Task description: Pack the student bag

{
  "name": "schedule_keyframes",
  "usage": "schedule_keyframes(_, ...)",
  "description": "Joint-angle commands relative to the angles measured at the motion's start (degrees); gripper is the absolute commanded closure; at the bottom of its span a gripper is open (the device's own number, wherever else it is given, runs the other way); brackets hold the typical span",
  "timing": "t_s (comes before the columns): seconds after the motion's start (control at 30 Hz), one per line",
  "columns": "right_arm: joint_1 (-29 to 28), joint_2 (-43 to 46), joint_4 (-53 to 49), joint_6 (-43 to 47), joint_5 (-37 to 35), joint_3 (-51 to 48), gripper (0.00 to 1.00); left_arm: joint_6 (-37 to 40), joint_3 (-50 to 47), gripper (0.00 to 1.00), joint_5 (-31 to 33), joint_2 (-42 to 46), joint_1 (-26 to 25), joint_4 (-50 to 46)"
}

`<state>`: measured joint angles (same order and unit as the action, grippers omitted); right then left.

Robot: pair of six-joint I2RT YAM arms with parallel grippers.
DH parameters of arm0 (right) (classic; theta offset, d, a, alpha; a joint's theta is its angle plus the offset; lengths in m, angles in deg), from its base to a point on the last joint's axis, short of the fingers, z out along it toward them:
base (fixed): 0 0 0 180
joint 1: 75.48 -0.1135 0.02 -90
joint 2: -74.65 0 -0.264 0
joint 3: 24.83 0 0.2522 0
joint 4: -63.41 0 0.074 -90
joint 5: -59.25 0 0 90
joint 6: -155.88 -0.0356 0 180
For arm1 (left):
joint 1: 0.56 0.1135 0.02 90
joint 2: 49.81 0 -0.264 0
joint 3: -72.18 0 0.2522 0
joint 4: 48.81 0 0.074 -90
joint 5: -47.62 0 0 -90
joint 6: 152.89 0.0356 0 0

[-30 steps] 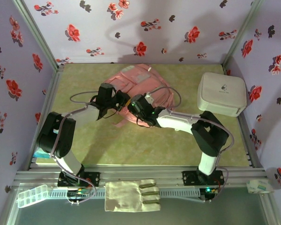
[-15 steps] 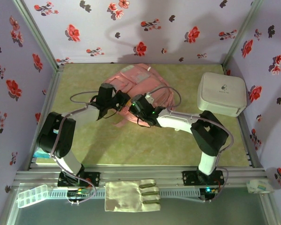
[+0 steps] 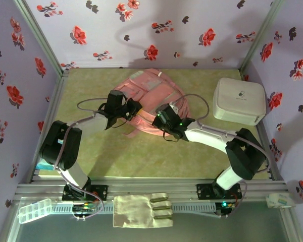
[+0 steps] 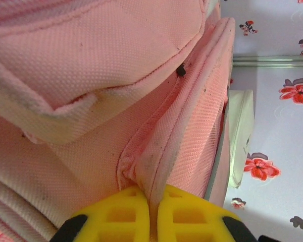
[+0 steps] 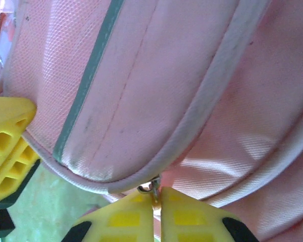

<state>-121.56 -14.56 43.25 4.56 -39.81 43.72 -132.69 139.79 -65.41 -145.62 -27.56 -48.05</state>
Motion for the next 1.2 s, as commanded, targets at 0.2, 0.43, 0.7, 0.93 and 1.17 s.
schedule_keyframes(0.2,0.65,-2.62,-8.05,14.14,-0.02,4.20,0.71,3.26,2.67,1.00,-0.68,3.02,0.65,-0.50)
schedule_keyframes(0.43,0.67,-4.23,-6.53,17.72,1.64,4.67,0.74,3.70,2.67,1.00,-0.62,3.14,0.64,-1.08)
schedule_keyframes(0.7,0.67,-2.44,-3.33,24.84,2.88,4.05,0.77,4.06,2.93,1.00,-0.78,3.17,0.61,-1.60)
schedule_keyframes(0.93,0.66,-0.31,-1.62,30.28,0.65,2.84,0.83,4.06,2.76,1.00,-0.79,3.09,0.58,-1.69)
schedule_keyframes(1.17,1.60,0.60,-4.11,30.34,-5.35,1.21,0.93,4.66,2.25,1.00,-0.79,3.51,0.68,-1.91)
